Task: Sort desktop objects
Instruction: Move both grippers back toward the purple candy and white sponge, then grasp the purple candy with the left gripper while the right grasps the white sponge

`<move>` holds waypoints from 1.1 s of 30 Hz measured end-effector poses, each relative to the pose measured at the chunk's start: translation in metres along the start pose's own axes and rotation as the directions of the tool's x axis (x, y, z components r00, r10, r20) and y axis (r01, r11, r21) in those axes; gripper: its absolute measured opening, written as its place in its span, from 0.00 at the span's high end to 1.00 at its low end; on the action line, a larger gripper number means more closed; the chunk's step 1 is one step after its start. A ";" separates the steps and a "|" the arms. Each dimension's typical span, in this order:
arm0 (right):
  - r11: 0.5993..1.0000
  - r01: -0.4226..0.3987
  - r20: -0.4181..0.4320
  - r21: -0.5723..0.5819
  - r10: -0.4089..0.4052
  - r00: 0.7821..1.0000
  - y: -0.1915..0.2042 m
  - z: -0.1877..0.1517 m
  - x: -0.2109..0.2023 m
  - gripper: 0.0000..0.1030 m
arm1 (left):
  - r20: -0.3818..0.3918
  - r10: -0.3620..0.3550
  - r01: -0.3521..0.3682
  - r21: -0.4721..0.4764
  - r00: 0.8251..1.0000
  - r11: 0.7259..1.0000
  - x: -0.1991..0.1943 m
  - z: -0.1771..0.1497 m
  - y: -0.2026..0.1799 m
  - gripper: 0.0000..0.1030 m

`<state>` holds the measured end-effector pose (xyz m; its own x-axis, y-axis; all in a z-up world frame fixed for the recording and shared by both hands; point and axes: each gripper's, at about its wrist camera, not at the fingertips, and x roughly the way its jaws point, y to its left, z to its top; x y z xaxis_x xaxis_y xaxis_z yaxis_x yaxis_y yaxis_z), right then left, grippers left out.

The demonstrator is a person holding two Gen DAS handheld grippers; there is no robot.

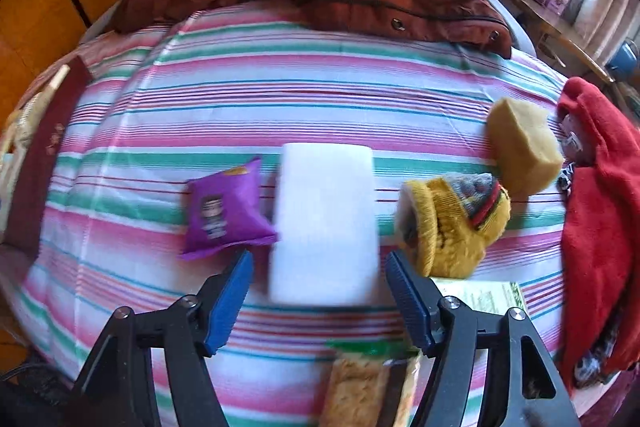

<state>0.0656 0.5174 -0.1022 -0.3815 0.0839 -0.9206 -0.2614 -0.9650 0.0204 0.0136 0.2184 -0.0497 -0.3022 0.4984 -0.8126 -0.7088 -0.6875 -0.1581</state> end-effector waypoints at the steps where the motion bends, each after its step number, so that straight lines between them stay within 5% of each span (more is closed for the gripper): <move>1: 1.000 -0.013 0.000 0.012 0.013 1.000 -0.003 0.000 0.002 0.32 | -0.007 -0.007 0.007 0.001 1.000 1.000 0.003 0.002 -0.002 0.25; 6: 1.000 -0.005 -0.003 -0.021 0.005 1.000 0.000 0.000 0.013 0.44 | -0.037 -0.086 0.085 -0.019 0.996 0.996 0.018 0.017 -0.009 0.25; 18: 1.000 0.004 0.098 0.009 -0.005 0.995 -0.011 0.008 -0.013 0.45 | -0.144 -0.252 0.236 -0.122 0.957 0.964 0.083 0.062 -0.044 0.27; 27: 0.994 0.024 0.204 0.105 -0.045 0.978 -0.028 0.010 -0.039 0.45 | -0.156 -0.163 0.175 0.066 0.974 0.982 0.116 0.080 -0.089 0.27; 33: 0.993 0.015 0.221 0.119 -0.041 0.974 -0.030 0.011 -0.042 0.45 | -0.178 -0.119 0.156 0.211 0.977 0.965 0.139 0.083 -0.112 0.25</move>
<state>0.0795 0.5460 -0.0595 -0.5569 0.1761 -0.8117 -0.3709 -0.9271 0.0533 -0.0020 0.4087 -0.0981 -0.0974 0.4745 -0.8749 -0.8658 -0.4740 -0.1607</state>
